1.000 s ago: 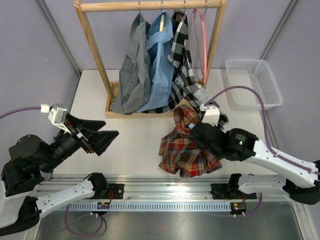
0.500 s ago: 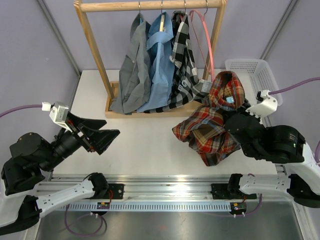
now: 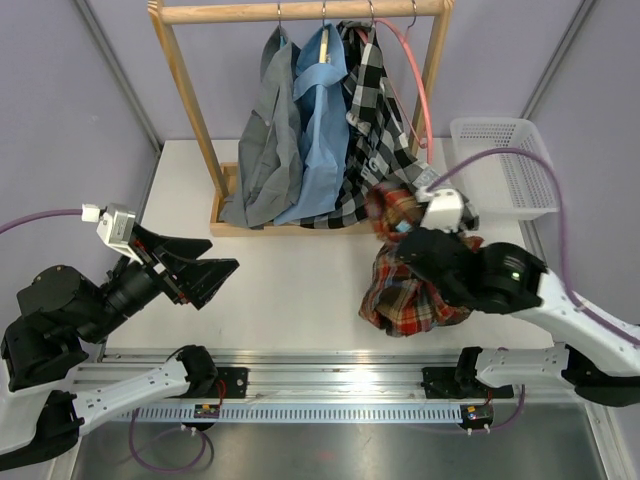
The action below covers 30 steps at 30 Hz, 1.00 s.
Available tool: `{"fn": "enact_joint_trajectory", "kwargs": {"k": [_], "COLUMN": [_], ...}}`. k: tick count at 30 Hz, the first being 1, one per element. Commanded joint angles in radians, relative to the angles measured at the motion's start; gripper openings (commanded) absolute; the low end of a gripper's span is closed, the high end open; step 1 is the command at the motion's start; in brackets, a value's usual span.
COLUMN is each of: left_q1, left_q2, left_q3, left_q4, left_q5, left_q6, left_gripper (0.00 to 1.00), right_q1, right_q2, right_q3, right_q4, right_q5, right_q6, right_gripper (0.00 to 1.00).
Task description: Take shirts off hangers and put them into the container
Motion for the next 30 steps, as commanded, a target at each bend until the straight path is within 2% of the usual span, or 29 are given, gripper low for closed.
{"fn": "enact_joint_trajectory", "kwargs": {"k": [1,2,5,11,12,14,16,17,18,19,23,30], "left_q1": [-0.004,-0.004,-0.004,-0.004,-0.004,-0.004,-0.004,-0.002,-0.003,-0.004,-0.003,-0.004], "left_q2": [0.012,0.01,0.004,-0.013,-0.015,-0.013,-0.016,-0.018,-0.021,-0.021,-0.021,-0.016], "left_q3": [0.024,0.026,0.024,0.018,0.021,0.026,0.03,0.032,0.03,0.03,0.027,0.023], "left_q4": [0.033,0.032,0.028,0.021,0.018,0.013,0.004,0.004,0.002,0.001,0.004,0.007], "left_q5": [-0.007,-0.007,-0.012,-0.022,-0.025,-0.027,-0.035,-0.038,-0.042,-0.045,-0.048,-0.05], "left_q6": [0.01,0.008,0.004,-0.009,-0.009,-0.009,-0.007,-0.005,-0.005,-0.004,0.002,0.004], "left_gripper": [0.99,0.99,0.99,0.99,0.99,0.99,0.99,0.99,0.99,0.99,0.99,0.99], "right_q1": [0.001,0.001,0.003,0.003,0.004,0.004,0.007,0.007,0.009,0.009,0.01,0.026], "right_q2": [0.099,0.127,0.151,0.291,0.309,0.357,0.374,0.371,0.371,0.368,0.356,0.363], "right_q3": [-0.011,-0.018,-0.079,-0.139,-0.143,-0.139,-0.137,-0.137,-0.139,-0.142,-0.162,-0.237], "right_q4": [0.141,0.156,0.286,0.435,0.452,0.457,0.468,0.474,0.477,0.48,0.472,0.486], "right_q5": [-0.307,-0.394,-0.529,-0.726,-0.748,-0.763,-0.774,-0.772,-0.771,-0.774,-0.778,-0.838], "right_q6": [-0.235,-0.27,-0.328,-0.403,-0.407,-0.408,-0.411,-0.408,-0.407,-0.405,-0.385,-0.359], "right_gripper": [0.03,0.02,0.01,0.07,0.2,0.32,0.64,0.69,0.82,0.87,0.93,0.95]}}
